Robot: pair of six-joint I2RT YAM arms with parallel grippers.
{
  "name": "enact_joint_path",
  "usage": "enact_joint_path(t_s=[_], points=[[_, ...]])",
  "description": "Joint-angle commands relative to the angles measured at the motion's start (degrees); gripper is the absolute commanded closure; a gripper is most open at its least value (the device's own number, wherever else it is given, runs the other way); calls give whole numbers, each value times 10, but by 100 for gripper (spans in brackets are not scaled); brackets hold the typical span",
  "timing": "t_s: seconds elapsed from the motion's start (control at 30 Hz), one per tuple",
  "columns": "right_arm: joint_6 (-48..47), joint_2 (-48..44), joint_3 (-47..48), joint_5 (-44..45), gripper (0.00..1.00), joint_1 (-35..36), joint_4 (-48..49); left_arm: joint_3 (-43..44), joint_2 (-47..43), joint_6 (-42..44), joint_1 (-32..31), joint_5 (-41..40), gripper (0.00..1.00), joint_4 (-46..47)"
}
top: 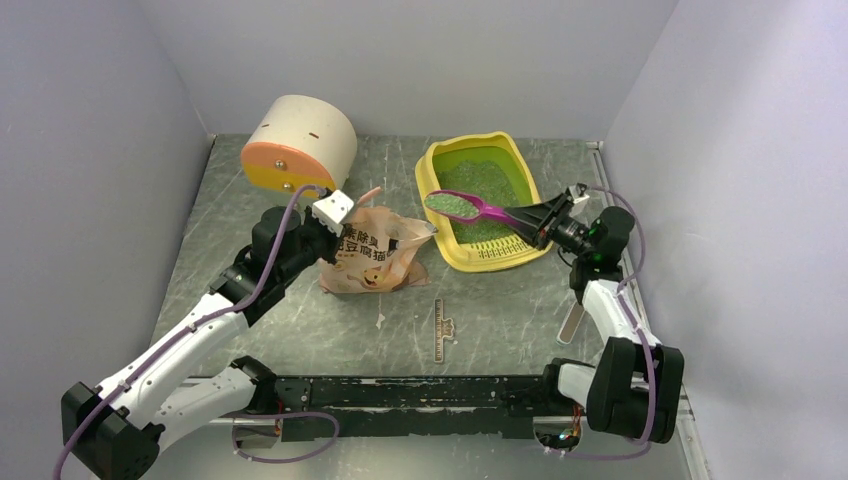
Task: Fill the litter box with clean litter
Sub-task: Pour the cat litter into the litter box.
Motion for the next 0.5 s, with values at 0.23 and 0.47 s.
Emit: enact_joint_path(t_s=[0.23, 0.47], points=[[-73, 3, 22, 100, 100, -78, -76, 10, -19, -4, 2, 4, 95, 26], [-161, 35, 67, 220, 100, -77, -145, 4, -39, 2, 2, -8, 95, 20]])
